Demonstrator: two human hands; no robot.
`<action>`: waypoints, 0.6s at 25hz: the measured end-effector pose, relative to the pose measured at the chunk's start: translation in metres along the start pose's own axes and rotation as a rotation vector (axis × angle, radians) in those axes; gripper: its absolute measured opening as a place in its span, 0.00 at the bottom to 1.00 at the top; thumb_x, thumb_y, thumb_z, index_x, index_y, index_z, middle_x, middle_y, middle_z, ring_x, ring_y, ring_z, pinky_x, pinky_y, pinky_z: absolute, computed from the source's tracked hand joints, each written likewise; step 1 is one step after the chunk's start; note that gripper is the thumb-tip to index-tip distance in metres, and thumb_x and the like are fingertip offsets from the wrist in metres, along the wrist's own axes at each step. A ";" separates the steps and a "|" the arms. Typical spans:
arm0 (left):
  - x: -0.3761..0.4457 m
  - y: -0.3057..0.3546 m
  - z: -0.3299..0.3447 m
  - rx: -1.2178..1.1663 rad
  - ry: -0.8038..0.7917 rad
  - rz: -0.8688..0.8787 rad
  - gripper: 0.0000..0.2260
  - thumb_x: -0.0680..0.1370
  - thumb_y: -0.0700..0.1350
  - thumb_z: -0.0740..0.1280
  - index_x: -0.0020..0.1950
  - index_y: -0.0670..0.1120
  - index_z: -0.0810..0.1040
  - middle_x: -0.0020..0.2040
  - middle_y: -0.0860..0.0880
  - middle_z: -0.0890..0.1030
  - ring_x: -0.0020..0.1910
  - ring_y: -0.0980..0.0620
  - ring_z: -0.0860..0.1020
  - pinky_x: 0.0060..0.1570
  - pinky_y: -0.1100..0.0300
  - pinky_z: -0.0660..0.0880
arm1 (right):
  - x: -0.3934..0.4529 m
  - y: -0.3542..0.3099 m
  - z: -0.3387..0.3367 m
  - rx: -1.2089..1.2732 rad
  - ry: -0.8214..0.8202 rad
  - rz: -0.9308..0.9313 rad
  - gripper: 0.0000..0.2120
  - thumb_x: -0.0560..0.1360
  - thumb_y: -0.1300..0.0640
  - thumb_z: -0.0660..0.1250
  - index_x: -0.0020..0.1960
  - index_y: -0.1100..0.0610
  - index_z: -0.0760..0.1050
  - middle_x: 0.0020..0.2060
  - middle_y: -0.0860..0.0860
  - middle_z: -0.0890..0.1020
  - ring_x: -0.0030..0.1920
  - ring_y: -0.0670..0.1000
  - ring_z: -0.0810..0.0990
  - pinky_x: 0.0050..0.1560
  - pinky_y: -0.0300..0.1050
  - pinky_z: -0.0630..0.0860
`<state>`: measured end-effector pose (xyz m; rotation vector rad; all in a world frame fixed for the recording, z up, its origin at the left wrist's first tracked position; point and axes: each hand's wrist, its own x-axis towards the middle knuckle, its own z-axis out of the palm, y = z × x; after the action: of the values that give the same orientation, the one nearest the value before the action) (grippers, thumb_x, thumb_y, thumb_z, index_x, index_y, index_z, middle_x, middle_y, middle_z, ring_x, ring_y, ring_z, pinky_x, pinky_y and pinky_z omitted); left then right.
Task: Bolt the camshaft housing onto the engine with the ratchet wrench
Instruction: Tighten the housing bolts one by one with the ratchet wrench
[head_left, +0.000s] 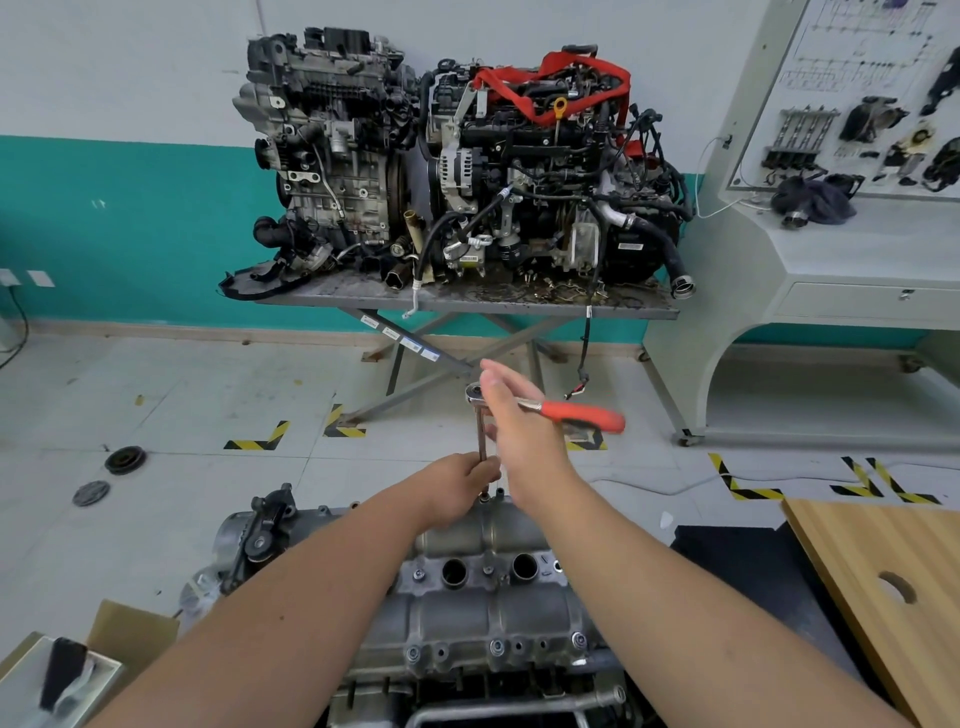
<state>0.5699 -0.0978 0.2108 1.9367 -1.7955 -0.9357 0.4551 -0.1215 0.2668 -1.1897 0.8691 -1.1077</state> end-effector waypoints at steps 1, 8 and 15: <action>0.001 0.005 -0.003 0.041 -0.002 0.002 0.14 0.84 0.53 0.54 0.44 0.51 0.73 0.37 0.54 0.75 0.35 0.58 0.70 0.34 0.61 0.65 | -0.003 0.005 -0.002 -0.168 -0.014 -0.154 0.07 0.80 0.49 0.66 0.56 0.41 0.80 0.59 0.42 0.78 0.57 0.37 0.77 0.59 0.37 0.74; 0.022 0.019 0.017 0.303 0.058 0.012 0.06 0.76 0.33 0.63 0.47 0.33 0.78 0.44 0.35 0.80 0.51 0.41 0.77 0.53 0.53 0.68 | 0.009 0.008 -0.013 -1.278 -0.040 -1.108 0.18 0.68 0.66 0.66 0.56 0.59 0.83 0.50 0.55 0.83 0.47 0.60 0.81 0.44 0.51 0.77; 0.013 0.000 0.004 0.392 0.072 -0.119 0.14 0.83 0.39 0.55 0.66 0.42 0.74 0.64 0.43 0.77 0.62 0.43 0.75 0.62 0.50 0.72 | 0.008 -0.018 -0.007 -1.712 -0.294 -0.735 0.31 0.82 0.39 0.51 0.80 0.54 0.55 0.62 0.53 0.73 0.57 0.57 0.73 0.58 0.54 0.69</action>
<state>0.5666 -0.1102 0.2050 2.2994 -1.9527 -0.5674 0.4468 -0.1313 0.2835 -3.1658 1.1424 -0.4479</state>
